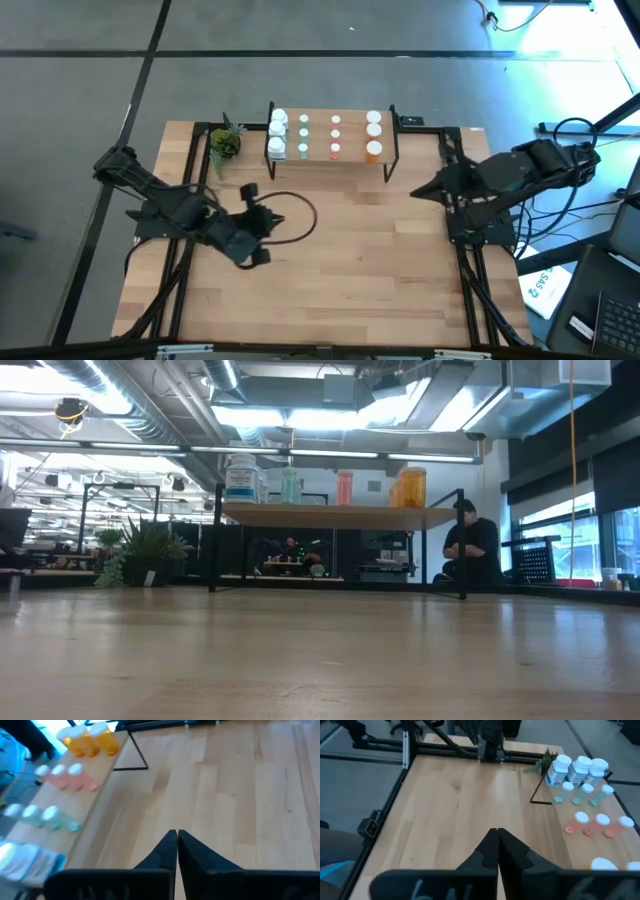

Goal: Pick and place medicine bottles onto shelf by color
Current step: Return to Home Position

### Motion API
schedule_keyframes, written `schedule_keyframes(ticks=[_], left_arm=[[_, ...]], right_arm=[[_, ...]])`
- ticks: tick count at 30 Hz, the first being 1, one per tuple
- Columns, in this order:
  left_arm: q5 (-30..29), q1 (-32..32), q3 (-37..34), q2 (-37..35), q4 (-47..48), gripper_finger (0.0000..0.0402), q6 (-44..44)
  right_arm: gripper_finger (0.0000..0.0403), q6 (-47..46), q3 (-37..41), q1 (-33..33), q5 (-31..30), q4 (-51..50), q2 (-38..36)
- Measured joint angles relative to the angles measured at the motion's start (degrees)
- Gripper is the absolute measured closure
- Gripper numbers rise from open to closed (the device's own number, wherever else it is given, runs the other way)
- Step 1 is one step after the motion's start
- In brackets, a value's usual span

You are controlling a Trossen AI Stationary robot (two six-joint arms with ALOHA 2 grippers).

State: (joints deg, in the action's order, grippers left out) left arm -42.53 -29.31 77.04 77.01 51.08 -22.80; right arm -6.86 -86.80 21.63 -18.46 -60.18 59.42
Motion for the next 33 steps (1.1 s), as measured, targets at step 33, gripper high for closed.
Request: schedule_keyframes(ticks=[33], left_arm=[[-21.8, -35.1, -30.7, -27.0, -10.4, 0.0401, -16.0]], right_arm=[[0.0401, -5.1, 52.0, 4.7, 13.6, 41.0, -34.5]])
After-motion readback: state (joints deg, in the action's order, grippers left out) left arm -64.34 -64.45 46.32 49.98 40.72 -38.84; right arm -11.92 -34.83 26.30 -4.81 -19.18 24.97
